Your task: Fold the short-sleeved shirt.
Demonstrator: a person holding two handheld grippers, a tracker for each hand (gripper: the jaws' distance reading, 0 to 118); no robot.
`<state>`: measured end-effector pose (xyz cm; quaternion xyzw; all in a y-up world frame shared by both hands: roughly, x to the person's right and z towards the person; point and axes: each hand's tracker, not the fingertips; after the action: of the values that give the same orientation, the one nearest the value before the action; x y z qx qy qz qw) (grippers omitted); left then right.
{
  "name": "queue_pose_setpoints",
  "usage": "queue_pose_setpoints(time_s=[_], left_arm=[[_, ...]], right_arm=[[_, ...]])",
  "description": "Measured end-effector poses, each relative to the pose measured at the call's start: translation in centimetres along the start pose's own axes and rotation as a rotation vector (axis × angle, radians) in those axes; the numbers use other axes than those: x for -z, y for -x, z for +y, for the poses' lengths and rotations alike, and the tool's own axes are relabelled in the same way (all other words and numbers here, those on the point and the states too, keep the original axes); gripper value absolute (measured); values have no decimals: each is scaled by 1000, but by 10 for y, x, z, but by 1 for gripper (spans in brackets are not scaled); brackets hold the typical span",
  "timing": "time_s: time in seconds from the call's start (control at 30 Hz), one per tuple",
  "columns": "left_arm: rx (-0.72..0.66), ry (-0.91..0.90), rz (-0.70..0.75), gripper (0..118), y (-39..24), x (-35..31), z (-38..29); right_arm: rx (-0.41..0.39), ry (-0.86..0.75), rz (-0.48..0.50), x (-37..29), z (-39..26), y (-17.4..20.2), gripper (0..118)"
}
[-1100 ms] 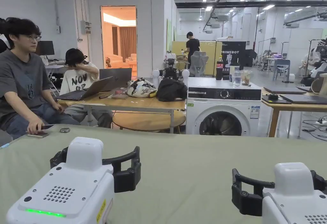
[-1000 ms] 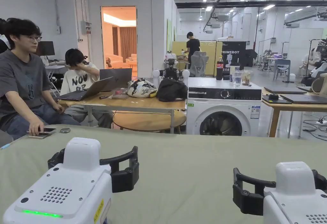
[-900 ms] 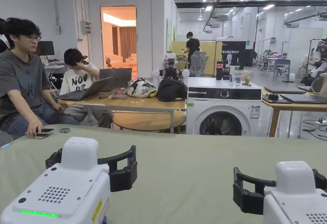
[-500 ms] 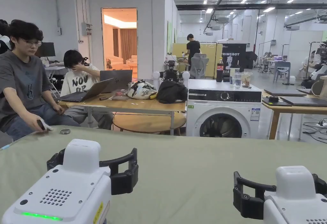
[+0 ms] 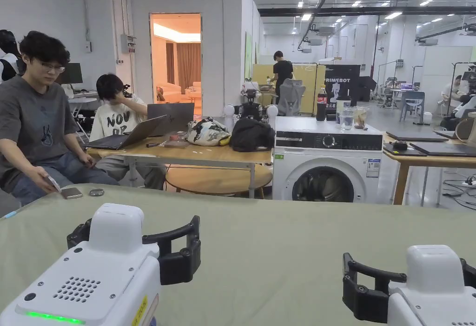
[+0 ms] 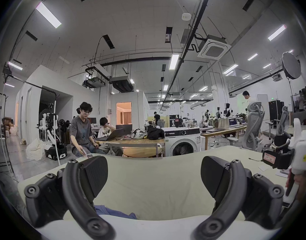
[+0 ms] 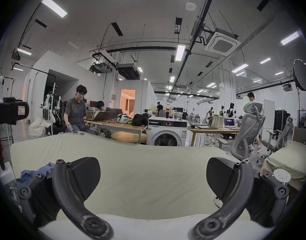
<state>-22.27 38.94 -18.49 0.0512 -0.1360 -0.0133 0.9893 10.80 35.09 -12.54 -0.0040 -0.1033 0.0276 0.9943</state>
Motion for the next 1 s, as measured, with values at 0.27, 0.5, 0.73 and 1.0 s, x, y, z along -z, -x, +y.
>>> queue_pose_setpoints(time_s=[0.27,0.5,0.73,1.0], left_arm=[[5,1,-10,108,-1,1,-2],[20,-3,-9,108,-5,1,-1],[4,10,-22,100,-3,0,-3],[-3,29,-66,0,-1,0,-3]], right_arm=[[3,-15,26,-3,1,2,118],[-11,-24,30,-5,0,5,118],[-11,-23,33,-5,-1,5,111],[-28,-23,1,-6,-3,4,0]])
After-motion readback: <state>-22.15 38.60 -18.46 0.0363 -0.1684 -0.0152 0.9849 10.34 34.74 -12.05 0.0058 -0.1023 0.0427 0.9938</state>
